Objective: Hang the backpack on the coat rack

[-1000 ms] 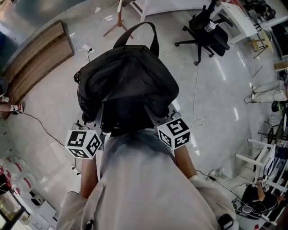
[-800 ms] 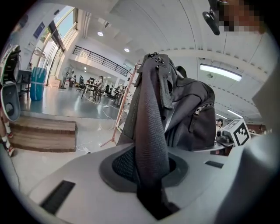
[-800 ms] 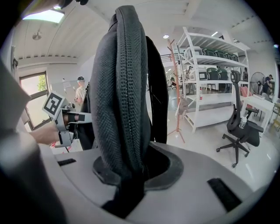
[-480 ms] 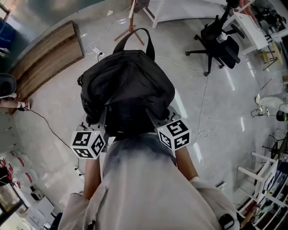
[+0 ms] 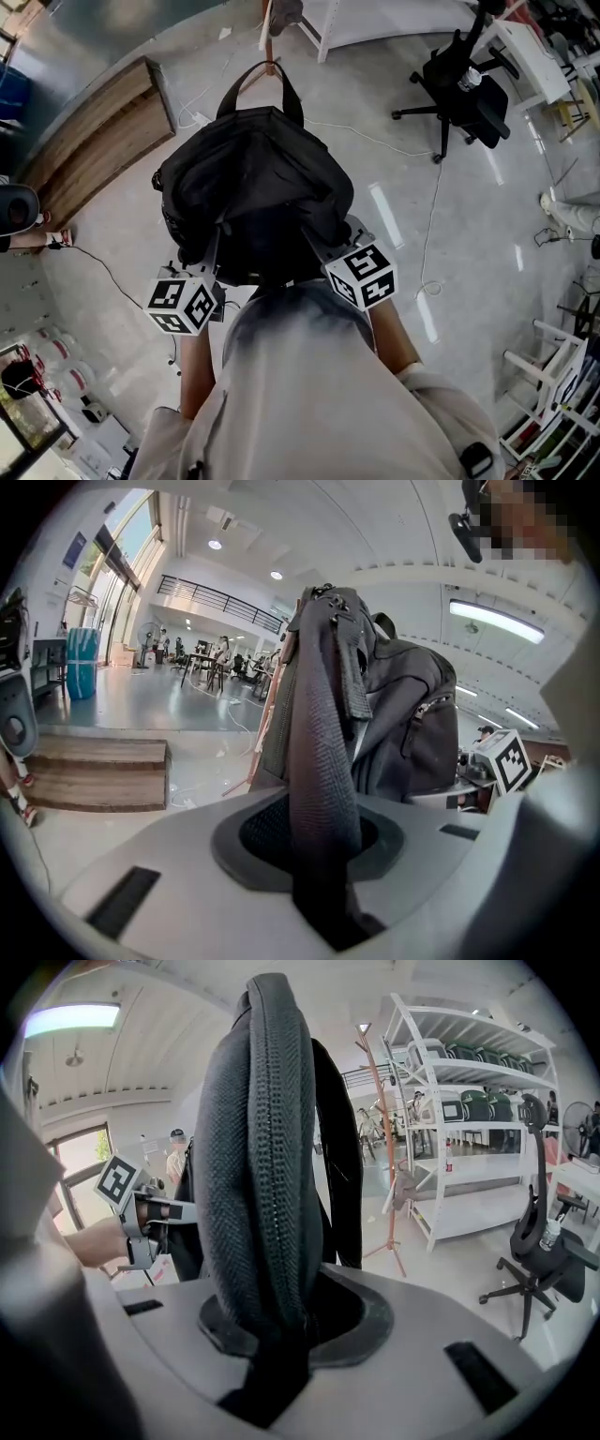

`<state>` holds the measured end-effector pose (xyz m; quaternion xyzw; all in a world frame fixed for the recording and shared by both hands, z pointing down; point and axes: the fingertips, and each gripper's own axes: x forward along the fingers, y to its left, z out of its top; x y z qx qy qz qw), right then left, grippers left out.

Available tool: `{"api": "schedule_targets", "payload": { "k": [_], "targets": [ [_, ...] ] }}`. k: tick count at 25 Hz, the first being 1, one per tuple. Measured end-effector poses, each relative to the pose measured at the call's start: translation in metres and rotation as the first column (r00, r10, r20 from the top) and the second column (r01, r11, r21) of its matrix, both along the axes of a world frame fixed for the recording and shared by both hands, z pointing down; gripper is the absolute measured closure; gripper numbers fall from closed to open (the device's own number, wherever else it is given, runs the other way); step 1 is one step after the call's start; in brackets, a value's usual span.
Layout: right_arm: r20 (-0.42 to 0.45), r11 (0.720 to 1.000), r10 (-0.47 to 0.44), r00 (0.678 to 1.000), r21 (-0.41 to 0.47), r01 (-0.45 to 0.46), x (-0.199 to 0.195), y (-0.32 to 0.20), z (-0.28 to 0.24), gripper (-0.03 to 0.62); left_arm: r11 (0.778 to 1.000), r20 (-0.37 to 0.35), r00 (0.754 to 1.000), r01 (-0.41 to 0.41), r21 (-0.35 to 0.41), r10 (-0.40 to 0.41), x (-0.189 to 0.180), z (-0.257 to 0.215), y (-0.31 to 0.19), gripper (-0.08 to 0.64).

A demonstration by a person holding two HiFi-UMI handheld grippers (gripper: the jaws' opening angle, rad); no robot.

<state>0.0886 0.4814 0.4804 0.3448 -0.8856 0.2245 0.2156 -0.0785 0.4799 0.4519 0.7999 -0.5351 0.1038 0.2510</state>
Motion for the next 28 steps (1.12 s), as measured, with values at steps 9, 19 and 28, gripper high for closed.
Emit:
{"api": "schedule_targets", "payload": {
  "k": [9,19,28],
  "targets": [
    [0.004,1.000,-0.004,1.000,-0.003,0.004,0.043,-0.080,0.004,0.502,1.000,0.011,1.000,0.009,-0.012,-0.009,0.044,0.004,-0.078,0.477],
    [0.011,1.000,0.001,1.000,0.029,-0.001,0.073,-0.144,0.000,0.502,0.999,0.017,0.999,0.031,0.016,-0.032,0.073,-0.001,-0.143,0.474],
    [0.019,0.998,0.017,1.000,0.068,-0.018,0.101,-0.183,-0.016,0.502,0.998,0.015,0.999,0.032,0.056,-0.033,0.102,-0.017,-0.181,0.474]
  ]
}}
